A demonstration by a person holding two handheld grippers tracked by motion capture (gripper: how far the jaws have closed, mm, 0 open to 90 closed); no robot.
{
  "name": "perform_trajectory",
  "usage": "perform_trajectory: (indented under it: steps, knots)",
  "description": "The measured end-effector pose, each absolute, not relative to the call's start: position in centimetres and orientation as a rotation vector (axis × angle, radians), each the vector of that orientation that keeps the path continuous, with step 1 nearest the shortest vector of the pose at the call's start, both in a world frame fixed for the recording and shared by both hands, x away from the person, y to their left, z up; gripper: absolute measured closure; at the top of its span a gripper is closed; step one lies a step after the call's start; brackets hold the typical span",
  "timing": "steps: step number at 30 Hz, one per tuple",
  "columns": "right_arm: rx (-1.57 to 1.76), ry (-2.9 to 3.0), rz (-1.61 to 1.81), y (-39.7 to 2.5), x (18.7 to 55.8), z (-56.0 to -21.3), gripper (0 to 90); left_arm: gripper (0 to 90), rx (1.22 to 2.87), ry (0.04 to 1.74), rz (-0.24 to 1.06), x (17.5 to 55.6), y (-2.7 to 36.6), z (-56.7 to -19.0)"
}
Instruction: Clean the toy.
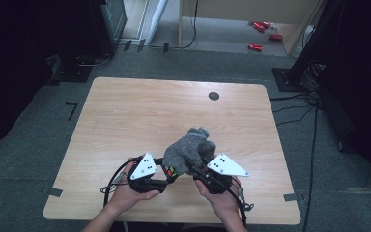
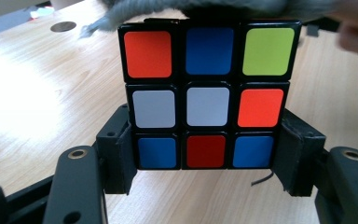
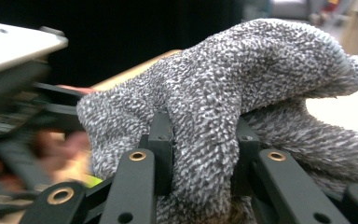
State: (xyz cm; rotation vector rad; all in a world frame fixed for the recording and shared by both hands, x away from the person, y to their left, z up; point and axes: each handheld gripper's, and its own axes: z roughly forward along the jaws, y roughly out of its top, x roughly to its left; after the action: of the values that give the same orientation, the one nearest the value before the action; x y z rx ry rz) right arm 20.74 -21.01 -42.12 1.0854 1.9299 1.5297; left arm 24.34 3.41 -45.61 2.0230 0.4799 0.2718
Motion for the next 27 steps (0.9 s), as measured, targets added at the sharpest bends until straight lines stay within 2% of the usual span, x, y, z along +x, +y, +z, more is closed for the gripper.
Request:
perform_trajectory:
  steps: [8,17,22,27]
  knots:
    - [1.237,1.864,1.479,-23.6,21.9,-42.8,69.7,35.0,1.956,0.500,0.232,24.7,4.2,-45.3]
    - [1.221,1.979,1.576,-21.9,22.0,-44.1,70.1,35.0,1.866,0.495,0.192,24.8,5.2,-44.8]
    - [1.197,2.162,1.472,-20.8,22.6,-45.5,70.0,35.1,1.835,0.506,0.184,25.0,5.8,-44.5]
    - [1.223,2.007,1.575,-22.1,22.2,-44.1,70.2,35.0,1.859,0.490,0.185,25.0,5.5,-44.7]
